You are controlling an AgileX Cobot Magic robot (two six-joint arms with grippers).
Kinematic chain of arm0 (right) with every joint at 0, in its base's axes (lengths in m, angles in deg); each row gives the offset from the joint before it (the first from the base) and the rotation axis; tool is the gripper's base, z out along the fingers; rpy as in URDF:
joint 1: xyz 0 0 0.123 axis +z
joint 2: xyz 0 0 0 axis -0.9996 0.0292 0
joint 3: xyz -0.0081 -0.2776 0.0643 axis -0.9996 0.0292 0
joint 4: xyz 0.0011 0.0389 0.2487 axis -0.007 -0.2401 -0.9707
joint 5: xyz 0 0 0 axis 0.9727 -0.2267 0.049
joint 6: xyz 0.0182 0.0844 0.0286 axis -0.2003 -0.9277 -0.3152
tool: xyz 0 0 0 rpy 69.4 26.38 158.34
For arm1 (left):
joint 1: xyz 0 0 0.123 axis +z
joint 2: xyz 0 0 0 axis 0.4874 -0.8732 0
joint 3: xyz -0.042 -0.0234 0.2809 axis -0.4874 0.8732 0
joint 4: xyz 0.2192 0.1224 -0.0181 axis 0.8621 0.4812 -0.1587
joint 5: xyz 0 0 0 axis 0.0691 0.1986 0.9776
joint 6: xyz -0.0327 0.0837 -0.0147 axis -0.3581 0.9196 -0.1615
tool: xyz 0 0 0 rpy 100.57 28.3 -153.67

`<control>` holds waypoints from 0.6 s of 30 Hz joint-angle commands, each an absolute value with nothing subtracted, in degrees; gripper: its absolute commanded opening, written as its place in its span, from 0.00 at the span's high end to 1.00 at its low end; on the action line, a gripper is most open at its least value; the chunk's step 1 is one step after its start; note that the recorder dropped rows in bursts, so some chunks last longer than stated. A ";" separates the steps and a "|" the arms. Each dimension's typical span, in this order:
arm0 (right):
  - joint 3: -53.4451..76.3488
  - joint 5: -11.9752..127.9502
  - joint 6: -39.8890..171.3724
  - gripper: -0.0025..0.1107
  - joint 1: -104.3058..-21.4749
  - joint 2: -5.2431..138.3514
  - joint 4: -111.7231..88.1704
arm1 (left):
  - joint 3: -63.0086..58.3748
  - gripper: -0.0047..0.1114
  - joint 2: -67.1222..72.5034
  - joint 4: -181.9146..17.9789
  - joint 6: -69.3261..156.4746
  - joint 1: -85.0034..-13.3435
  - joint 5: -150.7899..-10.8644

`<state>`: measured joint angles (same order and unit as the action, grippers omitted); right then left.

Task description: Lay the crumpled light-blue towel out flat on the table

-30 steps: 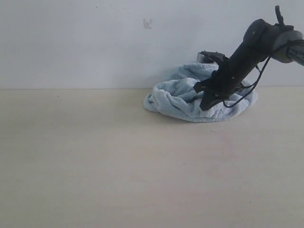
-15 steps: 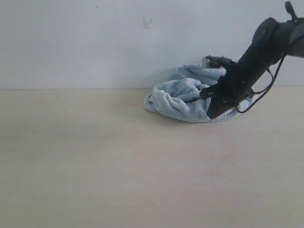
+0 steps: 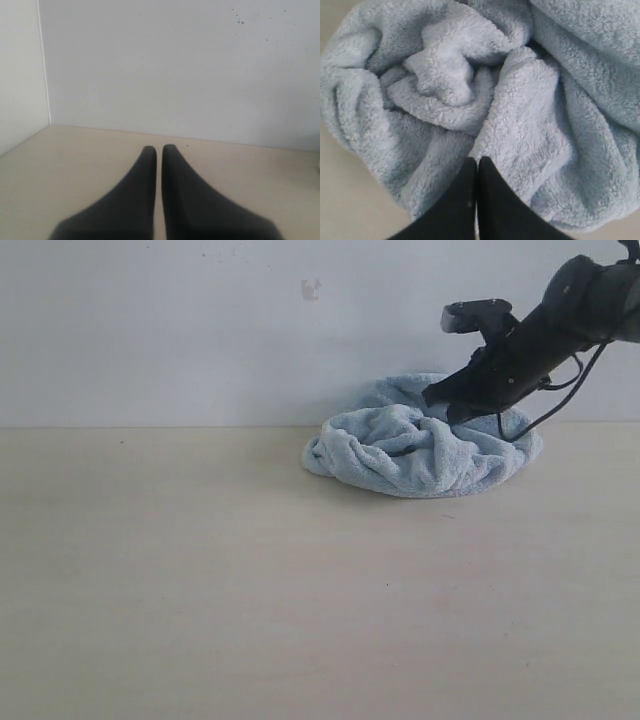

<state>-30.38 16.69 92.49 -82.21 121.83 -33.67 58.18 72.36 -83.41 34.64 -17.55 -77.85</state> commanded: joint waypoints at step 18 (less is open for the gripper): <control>-38.54 8.89 84.89 0.98 -78.36 134.80 -25.94 | 58.37 0.93 72.50 -83.43 34.93 -17.74 -77.79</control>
